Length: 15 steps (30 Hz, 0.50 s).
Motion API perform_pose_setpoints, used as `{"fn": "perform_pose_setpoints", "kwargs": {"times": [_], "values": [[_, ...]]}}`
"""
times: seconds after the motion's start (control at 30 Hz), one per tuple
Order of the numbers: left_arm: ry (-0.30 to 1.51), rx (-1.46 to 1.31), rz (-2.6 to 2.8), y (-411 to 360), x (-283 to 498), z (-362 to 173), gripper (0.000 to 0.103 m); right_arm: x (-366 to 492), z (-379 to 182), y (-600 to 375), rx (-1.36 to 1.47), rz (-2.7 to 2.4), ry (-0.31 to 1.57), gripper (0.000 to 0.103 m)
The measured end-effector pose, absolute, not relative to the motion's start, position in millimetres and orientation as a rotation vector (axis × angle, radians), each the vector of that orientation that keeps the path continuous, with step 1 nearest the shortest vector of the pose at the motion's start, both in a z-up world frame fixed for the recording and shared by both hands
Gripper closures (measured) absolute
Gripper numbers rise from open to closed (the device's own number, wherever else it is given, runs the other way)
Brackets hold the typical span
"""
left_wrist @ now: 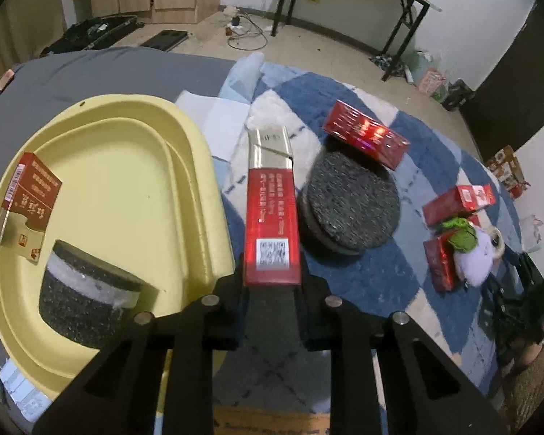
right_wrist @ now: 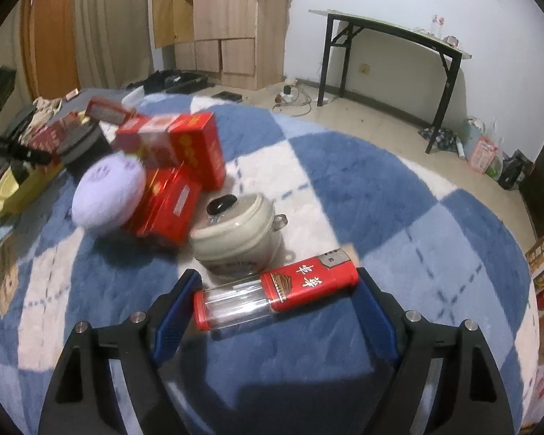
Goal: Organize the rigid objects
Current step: 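Grasp the tall red box with the left tool while the right tool grasps the red lighter, then carry the red box and lighter to the yellow tray and release them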
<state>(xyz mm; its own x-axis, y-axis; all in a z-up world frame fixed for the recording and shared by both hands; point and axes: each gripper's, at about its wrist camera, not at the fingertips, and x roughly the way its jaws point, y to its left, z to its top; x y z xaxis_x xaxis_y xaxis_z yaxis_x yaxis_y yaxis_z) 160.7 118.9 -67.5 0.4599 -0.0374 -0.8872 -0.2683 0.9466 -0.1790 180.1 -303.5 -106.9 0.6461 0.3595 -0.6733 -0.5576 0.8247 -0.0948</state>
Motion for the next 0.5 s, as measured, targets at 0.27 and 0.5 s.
{"fn": "perform_pose_setpoints", "kwargs": {"times": [0.27,0.5], "values": [[1.093,-0.268,0.141,121,181,-77,0.079,179,-109,-305,-0.323,0.523,0.702,0.020],[1.018,-0.293,0.127,121,162,-49,0.080,176,-102,-310,-0.295,0.528,0.690,0.021]]}}
